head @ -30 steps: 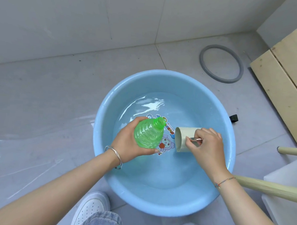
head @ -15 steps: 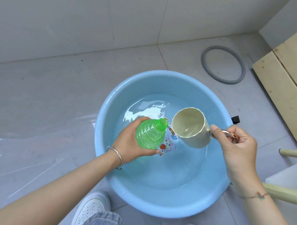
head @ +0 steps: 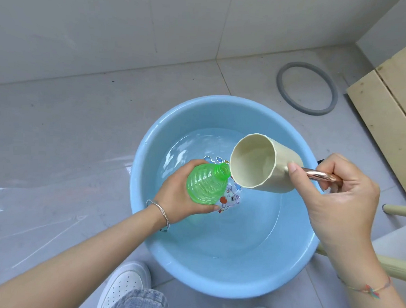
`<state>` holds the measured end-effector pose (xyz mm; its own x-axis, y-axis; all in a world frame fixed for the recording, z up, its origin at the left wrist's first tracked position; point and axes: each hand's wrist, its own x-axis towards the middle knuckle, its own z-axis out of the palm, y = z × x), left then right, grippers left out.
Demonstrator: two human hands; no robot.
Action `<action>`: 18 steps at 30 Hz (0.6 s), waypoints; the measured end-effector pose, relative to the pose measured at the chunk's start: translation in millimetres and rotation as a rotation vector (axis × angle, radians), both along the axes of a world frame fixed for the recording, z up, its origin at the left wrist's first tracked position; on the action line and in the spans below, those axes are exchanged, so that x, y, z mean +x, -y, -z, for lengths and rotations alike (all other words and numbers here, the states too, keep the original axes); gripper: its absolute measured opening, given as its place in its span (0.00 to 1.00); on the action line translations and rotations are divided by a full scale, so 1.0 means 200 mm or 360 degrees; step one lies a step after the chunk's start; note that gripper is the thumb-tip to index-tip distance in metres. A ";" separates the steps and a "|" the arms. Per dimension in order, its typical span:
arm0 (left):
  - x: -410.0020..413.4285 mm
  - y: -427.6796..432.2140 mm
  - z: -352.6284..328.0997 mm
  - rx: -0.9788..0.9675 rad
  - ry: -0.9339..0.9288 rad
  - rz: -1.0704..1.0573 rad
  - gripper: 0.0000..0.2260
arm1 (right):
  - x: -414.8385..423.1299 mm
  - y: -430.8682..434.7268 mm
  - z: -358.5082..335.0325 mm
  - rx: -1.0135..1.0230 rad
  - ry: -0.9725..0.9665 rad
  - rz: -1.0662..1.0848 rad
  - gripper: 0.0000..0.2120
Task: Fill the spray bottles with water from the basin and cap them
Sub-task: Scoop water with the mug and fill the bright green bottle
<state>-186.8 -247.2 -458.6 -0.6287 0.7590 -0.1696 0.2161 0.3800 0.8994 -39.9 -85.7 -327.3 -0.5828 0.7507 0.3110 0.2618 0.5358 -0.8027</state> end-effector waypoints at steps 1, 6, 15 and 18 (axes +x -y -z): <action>0.00 0.00 0.00 0.0001 0.0002 -0.0003 0.37 | 0.00 0.00 0.00 0.0048 0.0010 -0.0017 0.20; 0.00 0.00 0.00 0.0008 0.0016 -0.0017 0.38 | -0.02 0.02 -0.02 0.0271 0.0054 -0.0087 0.20; 0.00 0.00 0.00 0.0013 0.0033 -0.0020 0.38 | -0.04 0.03 -0.05 0.0475 0.0088 -0.0126 0.18; 0.00 0.00 0.00 0.0009 0.0029 -0.0023 0.38 | -0.04 0.04 -0.06 0.0509 0.0110 -0.0133 0.19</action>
<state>-187.1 -247.3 -458.9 -0.6364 0.7508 -0.1769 0.1944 0.3781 0.9051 -48.5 -93.5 -315.5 -0.6659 0.5703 0.4810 0.2543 0.7796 -0.5723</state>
